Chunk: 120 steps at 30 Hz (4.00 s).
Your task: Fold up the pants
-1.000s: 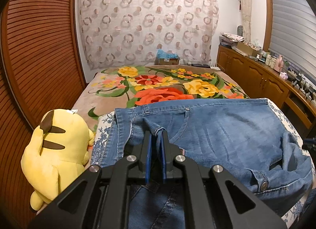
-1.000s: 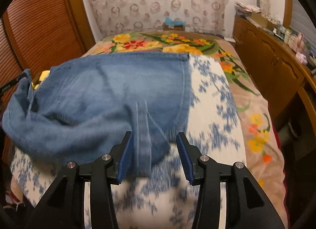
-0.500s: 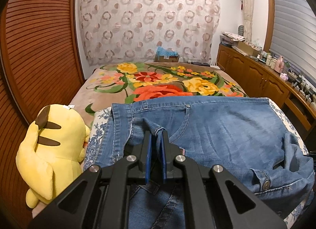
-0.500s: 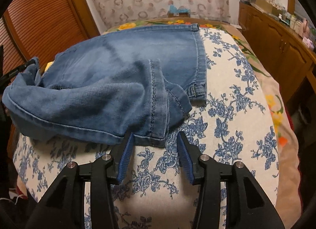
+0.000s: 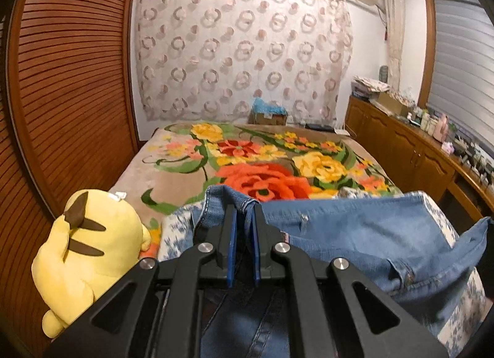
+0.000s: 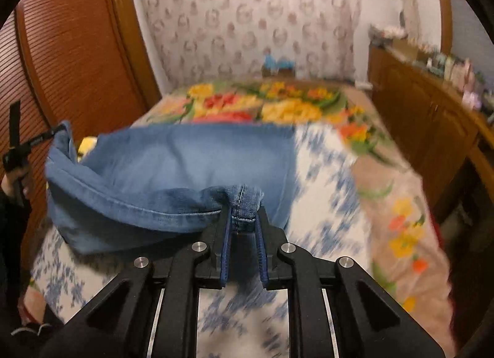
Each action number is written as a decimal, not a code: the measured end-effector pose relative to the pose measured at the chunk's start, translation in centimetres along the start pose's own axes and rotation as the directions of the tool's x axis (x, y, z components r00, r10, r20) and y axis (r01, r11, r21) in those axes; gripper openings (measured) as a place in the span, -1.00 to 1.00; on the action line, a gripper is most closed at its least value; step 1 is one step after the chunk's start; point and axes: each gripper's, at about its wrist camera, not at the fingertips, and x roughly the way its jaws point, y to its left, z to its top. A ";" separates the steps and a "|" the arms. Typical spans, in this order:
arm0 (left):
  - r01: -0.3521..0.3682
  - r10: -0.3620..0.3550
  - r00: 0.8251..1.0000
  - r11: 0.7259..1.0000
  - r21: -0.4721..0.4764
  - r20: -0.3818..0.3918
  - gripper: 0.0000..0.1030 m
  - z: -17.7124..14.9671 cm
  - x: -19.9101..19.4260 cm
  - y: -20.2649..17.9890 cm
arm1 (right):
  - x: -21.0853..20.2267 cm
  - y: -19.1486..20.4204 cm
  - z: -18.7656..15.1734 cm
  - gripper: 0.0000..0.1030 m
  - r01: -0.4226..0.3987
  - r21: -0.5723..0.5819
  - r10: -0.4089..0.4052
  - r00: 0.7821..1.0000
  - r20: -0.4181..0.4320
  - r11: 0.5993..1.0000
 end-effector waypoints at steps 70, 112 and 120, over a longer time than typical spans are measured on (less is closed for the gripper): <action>0.127 -0.128 0.981 0.992 -0.013 -0.148 0.13 -0.3 5.5 -0.8 | 17.9 -4.1 7.9 -0.65 0.170 -0.006 -0.170 0.985 -0.028 0.985; -0.073 0.066 0.967 0.997 -0.020 -0.245 0.13 -9.0 2.2 3.8 | 10.8 -2.0 -4.3 -0.10 0.132 0.100 -0.110 0.973 -0.204 0.986; -0.140 0.121 0.955 0.989 -0.050 -0.271 0.13 -9.9 2.9 6.4 | 11.0 -1.1 -4.6 -0.05 0.157 0.059 -0.144 0.972 -0.187 0.986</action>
